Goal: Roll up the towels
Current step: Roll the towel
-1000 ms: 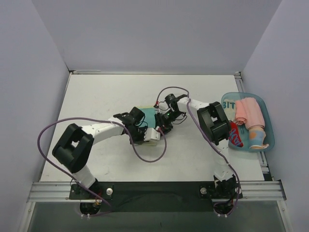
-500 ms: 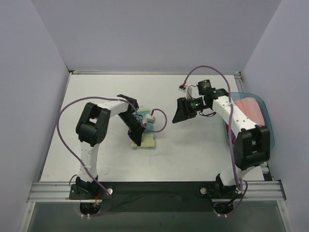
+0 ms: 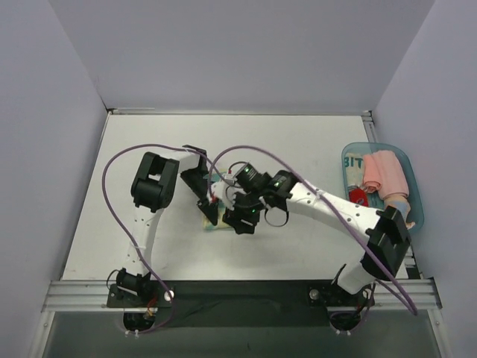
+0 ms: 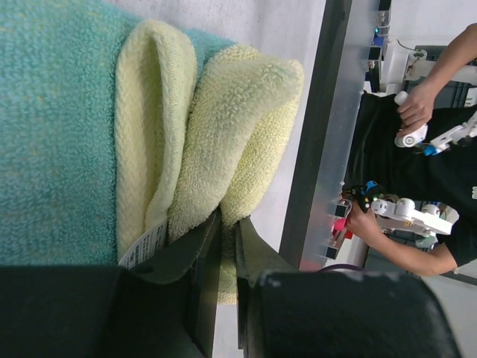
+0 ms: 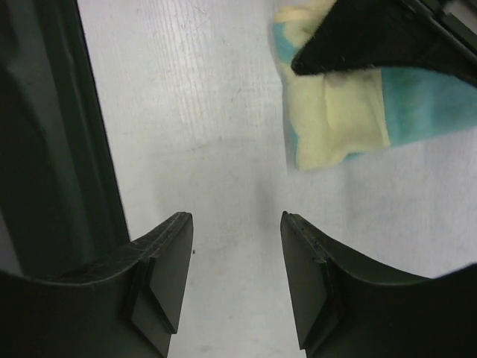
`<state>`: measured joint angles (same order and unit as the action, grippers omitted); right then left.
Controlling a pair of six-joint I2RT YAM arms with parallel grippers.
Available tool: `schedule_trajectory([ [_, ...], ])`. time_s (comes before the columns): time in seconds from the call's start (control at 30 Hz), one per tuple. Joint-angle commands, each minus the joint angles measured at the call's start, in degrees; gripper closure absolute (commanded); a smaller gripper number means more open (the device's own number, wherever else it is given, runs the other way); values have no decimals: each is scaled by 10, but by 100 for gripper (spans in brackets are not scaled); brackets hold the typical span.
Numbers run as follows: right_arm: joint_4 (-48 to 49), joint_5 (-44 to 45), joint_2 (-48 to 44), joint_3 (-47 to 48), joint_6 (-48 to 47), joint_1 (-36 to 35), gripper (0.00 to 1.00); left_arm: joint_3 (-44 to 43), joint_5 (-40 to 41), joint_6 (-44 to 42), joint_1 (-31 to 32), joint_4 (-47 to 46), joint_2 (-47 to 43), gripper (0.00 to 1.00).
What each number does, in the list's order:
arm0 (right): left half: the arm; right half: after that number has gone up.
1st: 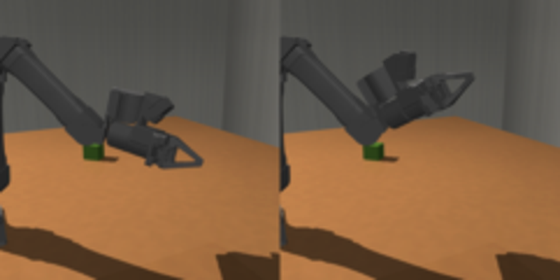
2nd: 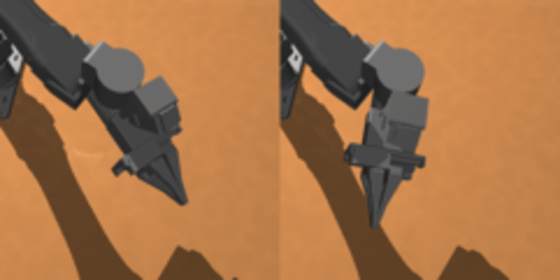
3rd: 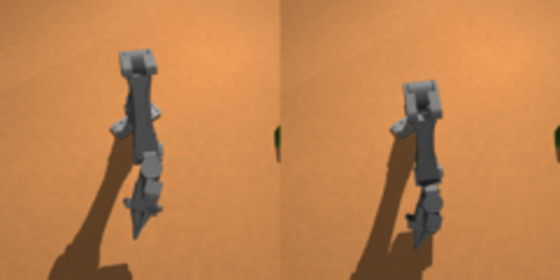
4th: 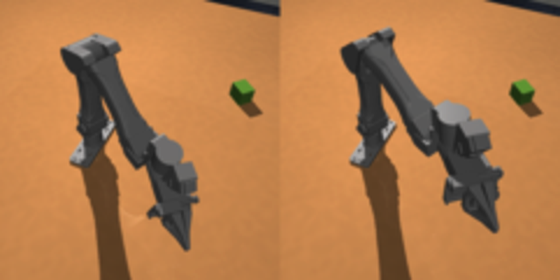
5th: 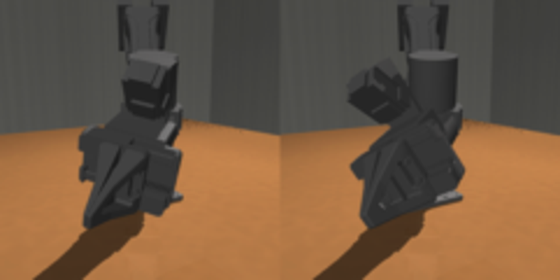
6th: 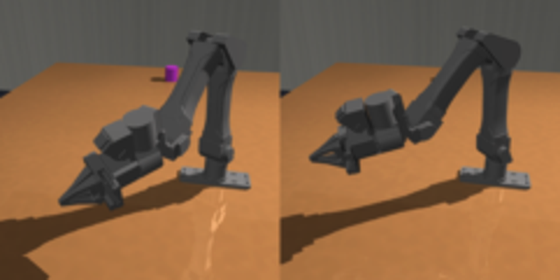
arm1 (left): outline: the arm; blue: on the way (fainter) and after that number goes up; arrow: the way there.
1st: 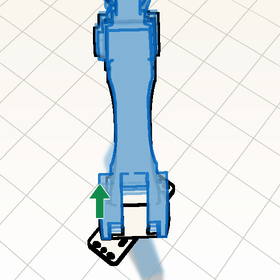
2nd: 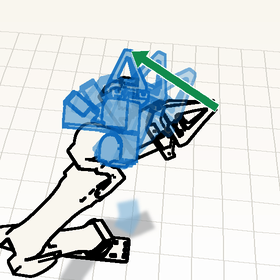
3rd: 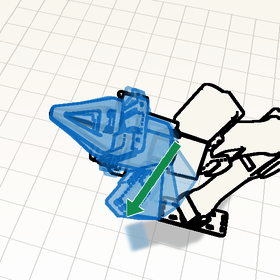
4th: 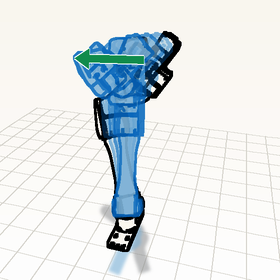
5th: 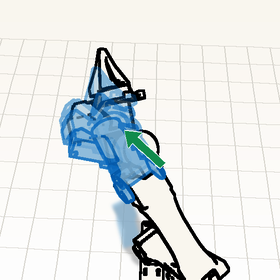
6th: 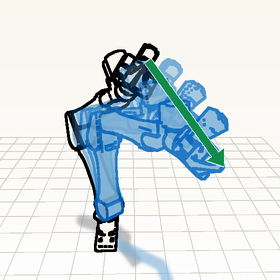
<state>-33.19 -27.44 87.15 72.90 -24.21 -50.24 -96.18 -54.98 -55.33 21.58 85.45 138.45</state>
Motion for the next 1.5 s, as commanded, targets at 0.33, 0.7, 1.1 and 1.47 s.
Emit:
schedule_trajectory([
  [0.33, 289, 205, 143, -95, -140, -86, 47, -6, 92, -42, -1, -26, 43, 91],
  [0.7, 223, 63, 222, -63, -82, -44, 100, 48, 96, -30, -13, -63, 3, 91],
  [1.1, 40, -178, 287, 14, -23, -15, 100, 161, 33, 22, -98, -137, -110, 65],
  [1.47, -7, -259, 358, 64, -12, 14, 100, 122, -33, 55, -316, -135, -223, 61],
])
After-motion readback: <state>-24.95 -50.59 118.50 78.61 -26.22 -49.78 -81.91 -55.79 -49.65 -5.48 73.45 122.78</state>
